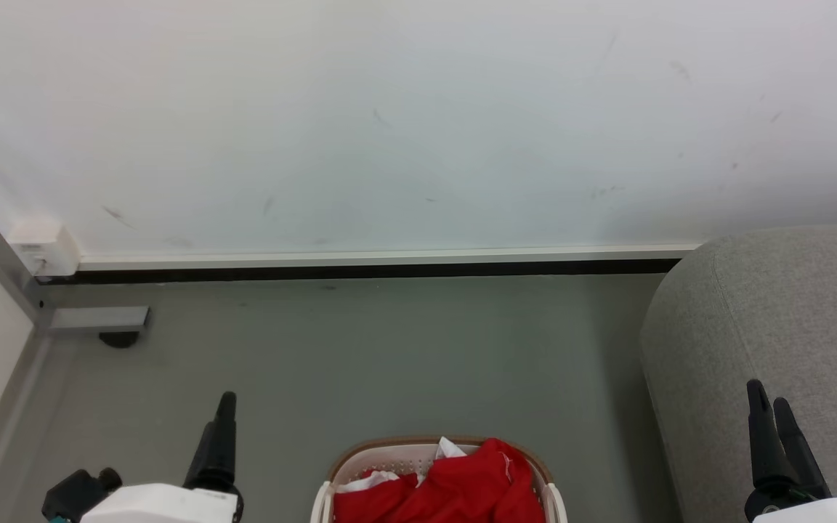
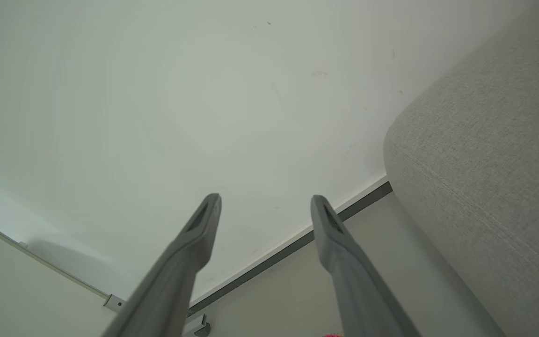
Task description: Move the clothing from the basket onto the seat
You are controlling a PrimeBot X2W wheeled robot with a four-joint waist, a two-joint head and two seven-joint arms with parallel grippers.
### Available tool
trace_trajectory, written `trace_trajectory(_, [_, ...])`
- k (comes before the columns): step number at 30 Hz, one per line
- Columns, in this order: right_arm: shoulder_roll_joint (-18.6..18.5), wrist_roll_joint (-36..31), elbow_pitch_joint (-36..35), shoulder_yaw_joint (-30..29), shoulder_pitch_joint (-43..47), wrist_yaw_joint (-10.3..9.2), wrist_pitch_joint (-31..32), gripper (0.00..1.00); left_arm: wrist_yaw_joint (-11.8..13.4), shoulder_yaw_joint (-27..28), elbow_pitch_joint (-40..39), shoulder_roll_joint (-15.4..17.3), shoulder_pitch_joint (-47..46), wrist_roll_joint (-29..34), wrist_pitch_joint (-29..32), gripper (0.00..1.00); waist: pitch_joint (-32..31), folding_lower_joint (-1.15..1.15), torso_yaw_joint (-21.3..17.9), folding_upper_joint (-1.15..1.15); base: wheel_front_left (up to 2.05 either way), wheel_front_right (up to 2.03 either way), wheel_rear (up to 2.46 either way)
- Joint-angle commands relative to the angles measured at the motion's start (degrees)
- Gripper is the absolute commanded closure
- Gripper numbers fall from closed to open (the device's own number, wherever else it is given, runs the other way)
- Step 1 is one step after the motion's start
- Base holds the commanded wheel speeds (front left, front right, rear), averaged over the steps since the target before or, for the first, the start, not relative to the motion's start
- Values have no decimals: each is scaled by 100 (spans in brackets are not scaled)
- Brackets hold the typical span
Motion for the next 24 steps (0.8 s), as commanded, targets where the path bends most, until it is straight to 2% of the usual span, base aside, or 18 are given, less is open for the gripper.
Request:
trace_trajectory(1, [-32,-268,-22,-68,-22,-4,-48,0,0,-18,-77,41,-34,216,-66,0,-1,0,1,0,0,0,0])
trace_trajectory(24, [268,-2485,150,-310,83,-6,-180,0,89,-326,-81,49,30,1910,-500,0,-6,0,42,0,0,0,0])
